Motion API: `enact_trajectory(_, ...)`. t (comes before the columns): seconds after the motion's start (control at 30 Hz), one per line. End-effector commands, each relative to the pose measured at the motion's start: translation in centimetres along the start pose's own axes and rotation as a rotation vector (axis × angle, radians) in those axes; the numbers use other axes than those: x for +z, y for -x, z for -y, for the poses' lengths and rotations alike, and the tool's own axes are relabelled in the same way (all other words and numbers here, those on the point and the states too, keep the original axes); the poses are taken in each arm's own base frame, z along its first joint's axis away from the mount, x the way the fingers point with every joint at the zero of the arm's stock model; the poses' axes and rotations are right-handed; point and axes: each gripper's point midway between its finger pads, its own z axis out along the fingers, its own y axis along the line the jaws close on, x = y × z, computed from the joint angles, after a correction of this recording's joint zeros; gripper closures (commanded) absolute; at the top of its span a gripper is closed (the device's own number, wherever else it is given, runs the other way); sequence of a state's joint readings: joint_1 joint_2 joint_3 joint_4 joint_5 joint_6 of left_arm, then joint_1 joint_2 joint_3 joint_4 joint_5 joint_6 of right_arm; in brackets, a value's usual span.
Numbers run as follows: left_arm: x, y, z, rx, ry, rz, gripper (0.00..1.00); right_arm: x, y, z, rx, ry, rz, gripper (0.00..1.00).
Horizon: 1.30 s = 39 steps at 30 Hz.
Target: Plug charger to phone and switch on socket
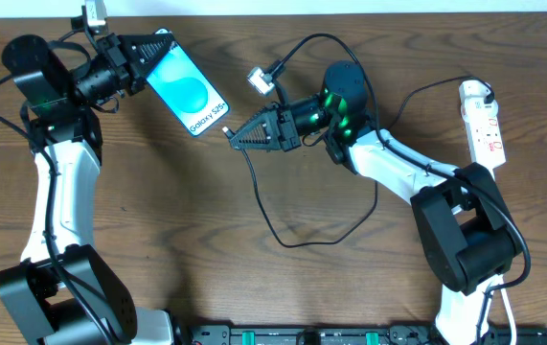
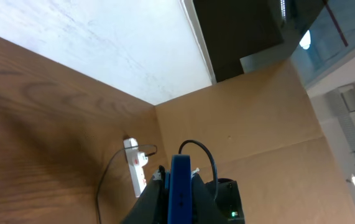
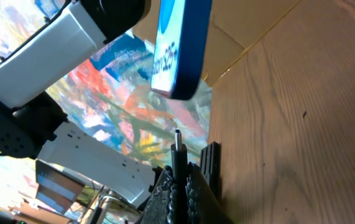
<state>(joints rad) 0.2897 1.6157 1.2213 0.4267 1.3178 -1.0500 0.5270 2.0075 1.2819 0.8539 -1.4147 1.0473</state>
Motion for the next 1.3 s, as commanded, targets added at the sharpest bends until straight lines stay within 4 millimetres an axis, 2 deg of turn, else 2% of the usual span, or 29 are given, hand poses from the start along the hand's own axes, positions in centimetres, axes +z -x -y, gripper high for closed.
enact_trajectory(0.0,0.3,0.0,0.4,0.048,-0.005,0.000,0.93,0.9,0.2,-0.2,0.001,0.002,0.006,0.99)
enact_trajectory(0.37,0.5,0.2,0.2,0.073,0.004,0.012,0.92,1.0,0.3,-0.4,-0.018,0.004,0.010,0.99)
enact_trajectory(0.83,1.4,-0.8,0.4,0.048,-0.004,-0.022,0.93,1.0,0.8,-0.1,-0.019,-0.011,0.037,0.99)
enact_trajectory(1.27,1.3,-1.0,0.5,0.045,-0.011,-0.035,0.93,0.6,1.0,0.0,-0.026,-0.018,0.046,0.99)
